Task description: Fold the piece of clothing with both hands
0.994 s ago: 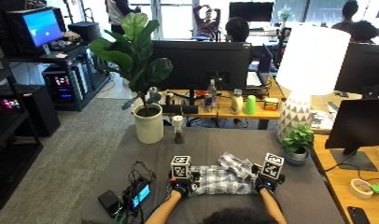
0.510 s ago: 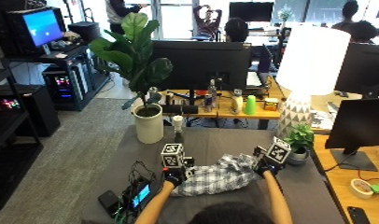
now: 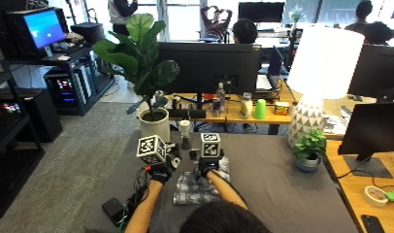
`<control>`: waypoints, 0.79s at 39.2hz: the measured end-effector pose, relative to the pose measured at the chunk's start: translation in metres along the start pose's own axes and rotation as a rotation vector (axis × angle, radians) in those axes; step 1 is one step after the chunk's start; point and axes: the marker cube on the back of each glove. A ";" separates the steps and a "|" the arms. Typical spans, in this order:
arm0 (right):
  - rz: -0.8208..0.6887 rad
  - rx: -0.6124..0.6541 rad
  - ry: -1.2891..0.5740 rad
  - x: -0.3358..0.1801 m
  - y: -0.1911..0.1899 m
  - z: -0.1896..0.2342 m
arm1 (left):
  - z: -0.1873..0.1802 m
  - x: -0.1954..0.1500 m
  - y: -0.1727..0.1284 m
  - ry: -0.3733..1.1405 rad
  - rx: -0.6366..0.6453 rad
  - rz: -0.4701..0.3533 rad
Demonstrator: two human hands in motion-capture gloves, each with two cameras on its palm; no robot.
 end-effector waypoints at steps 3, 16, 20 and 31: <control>-0.041 -0.121 -0.045 -0.060 0.033 0.016 | -0.018 -0.011 0.005 0.006 0.058 -0.038; -0.139 -0.434 -0.434 -0.127 0.050 0.075 | -0.029 -0.050 0.019 0.003 0.029 -0.132; -0.120 -0.329 -0.585 -0.101 0.039 0.041 | -0.026 -0.052 0.017 -0.002 0.018 -0.142; -0.123 0.033 -0.403 -0.012 0.035 -0.040 | -0.030 -0.045 0.017 -0.035 -0.023 -0.158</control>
